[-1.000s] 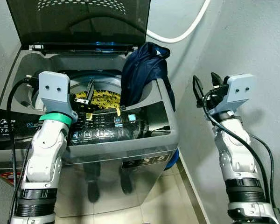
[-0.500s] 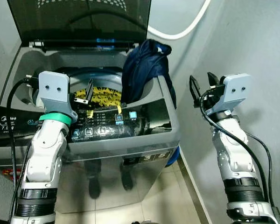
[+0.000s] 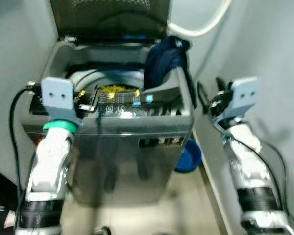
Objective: Clothes washing
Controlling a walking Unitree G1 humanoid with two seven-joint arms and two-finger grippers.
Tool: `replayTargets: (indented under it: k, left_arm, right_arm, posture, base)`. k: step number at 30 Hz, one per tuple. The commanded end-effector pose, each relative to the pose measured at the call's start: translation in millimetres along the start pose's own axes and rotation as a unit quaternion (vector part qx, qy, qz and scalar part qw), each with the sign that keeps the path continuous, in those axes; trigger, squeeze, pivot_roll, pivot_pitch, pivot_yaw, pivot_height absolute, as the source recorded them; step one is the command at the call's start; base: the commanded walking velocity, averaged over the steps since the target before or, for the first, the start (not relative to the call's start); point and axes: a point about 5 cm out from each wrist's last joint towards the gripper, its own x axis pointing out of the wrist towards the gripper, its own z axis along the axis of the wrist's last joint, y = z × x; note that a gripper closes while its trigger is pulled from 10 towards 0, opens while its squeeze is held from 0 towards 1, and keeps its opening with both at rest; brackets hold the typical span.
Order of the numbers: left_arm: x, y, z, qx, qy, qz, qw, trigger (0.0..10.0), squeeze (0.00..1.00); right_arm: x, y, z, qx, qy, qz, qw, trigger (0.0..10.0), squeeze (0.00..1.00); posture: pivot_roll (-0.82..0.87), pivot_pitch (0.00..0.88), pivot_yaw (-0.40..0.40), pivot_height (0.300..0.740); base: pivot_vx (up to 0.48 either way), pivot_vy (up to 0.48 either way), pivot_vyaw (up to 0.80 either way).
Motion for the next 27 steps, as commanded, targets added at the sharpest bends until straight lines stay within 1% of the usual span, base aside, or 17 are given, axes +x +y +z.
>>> replayTargets:
  k: [1,4,10,15,21,27]
  left_arm:
    - [-2.0,0.2,-2.1,0.007,0.006,-0.001,1.000,10.0,0.00]
    - [-1.7,0.0,-2.2,0.006,0.006,-0.001,1.000,10.0,0.00]
    - [-1.3,-0.5,-2.0,0.005,0.006,-0.001,1.000,10.0,0.00]
    - [-0.5,-2.9,-2.2,0.003,0.008,-0.005,1.000,10.0,0.00]
    - [0.0,-10.3,-2.3,0.007,0.009,-0.022,1.000,10.0,0.00]
    - [0.3,-14.8,-2.9,-0.001,0.011,-0.028,1.000,10.0,0.00]
  right_arm:
    - [-1.2,-0.7,-1.2,-0.003,0.004,-0.001,1.000,10.0,0.00]
    - [-0.8,-1.3,-1.1,-0.011,0.005,0.002,1.000,10.0,0.00]
    - [-0.9,-0.8,-1.9,-0.012,0.007,0.005,1.000,10.0,0.00]
    - [-1.6,0.9,-2.3,-0.011,0.008,0.012,1.000,10.0,0.00]
    - [-1.4,0.5,-2.6,-0.010,0.009,0.013,1.000,10.0,0.00]
    - [-2.1,1.1,-2.6,-0.010,0.010,0.018,1.000,10.0,0.00]
  posture:
    - [0.04,0.000,-0.031,0.740]
    - [0.04,0.000,-0.030,0.740]
    - [0.04,0.000,-0.030,0.740]
    - [0.04,0.000,-0.030,0.740]
    - [0.04,0.000,-0.030,0.740]
    - [0.03,0.000,-0.030,0.740]
  base:
    - [-0.412,0.000,0.80]
    - [-0.412,0.000,0.80]
    - [-0.365,0.000,0.80]
    - [0.000,0.000,0.79]
    - [0.000,0.000,0.79]
    - [0.000,0.000,0.78]
